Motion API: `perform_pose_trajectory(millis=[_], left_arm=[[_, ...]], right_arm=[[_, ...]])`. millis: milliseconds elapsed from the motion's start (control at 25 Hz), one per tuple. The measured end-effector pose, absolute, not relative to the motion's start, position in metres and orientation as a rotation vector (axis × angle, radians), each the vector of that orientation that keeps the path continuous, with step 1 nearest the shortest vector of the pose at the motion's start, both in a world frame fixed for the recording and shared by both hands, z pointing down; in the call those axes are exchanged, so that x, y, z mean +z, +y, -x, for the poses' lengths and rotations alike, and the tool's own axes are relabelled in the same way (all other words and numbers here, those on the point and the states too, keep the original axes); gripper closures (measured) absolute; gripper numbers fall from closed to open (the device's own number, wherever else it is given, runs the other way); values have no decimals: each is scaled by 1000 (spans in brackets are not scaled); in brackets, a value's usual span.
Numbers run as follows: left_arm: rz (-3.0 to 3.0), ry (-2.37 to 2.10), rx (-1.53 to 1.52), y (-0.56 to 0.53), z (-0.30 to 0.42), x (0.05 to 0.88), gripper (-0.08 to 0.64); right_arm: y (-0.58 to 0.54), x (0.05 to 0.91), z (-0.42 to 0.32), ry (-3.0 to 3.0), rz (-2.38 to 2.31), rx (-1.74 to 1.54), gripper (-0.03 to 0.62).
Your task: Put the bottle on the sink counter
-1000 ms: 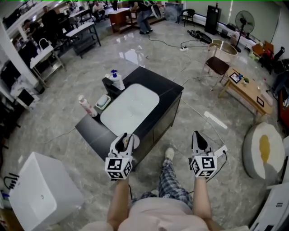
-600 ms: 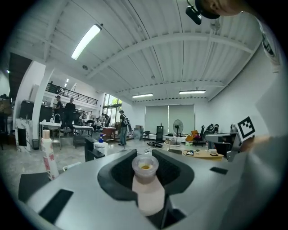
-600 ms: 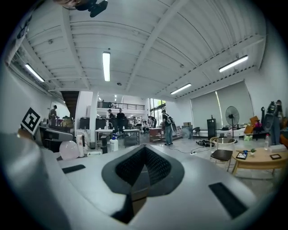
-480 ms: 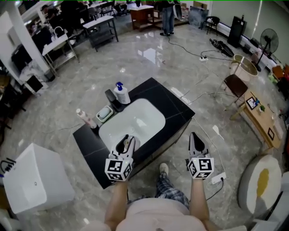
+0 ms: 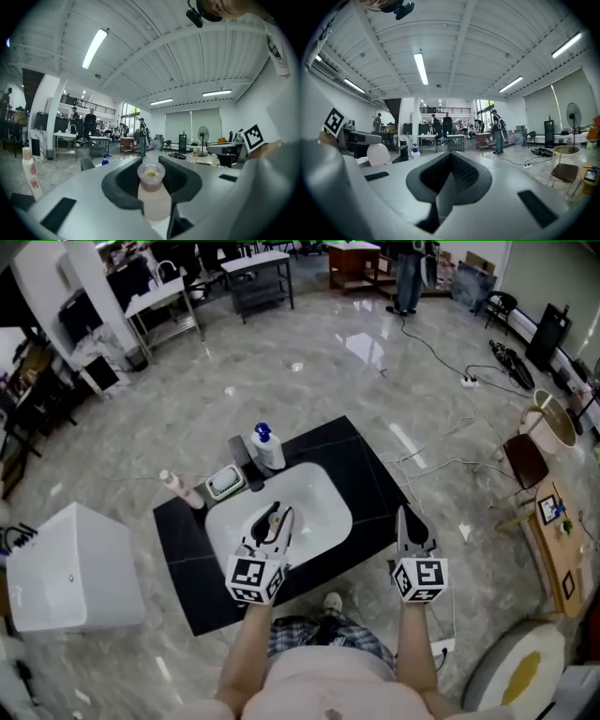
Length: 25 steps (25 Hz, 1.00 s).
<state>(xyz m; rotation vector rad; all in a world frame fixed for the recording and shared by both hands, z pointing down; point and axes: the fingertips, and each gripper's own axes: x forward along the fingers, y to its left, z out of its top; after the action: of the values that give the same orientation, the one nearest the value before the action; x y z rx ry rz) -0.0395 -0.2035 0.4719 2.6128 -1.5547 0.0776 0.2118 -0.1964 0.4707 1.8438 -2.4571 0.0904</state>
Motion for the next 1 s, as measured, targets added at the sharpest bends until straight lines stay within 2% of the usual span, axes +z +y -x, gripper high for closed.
perform_pose_trajectory(millis=[1000], left_arm=[[-2656,-1422,179,-370,-27,492,437]], right_arm=[[-377,481,-168,-2577,-1608,120,577]])
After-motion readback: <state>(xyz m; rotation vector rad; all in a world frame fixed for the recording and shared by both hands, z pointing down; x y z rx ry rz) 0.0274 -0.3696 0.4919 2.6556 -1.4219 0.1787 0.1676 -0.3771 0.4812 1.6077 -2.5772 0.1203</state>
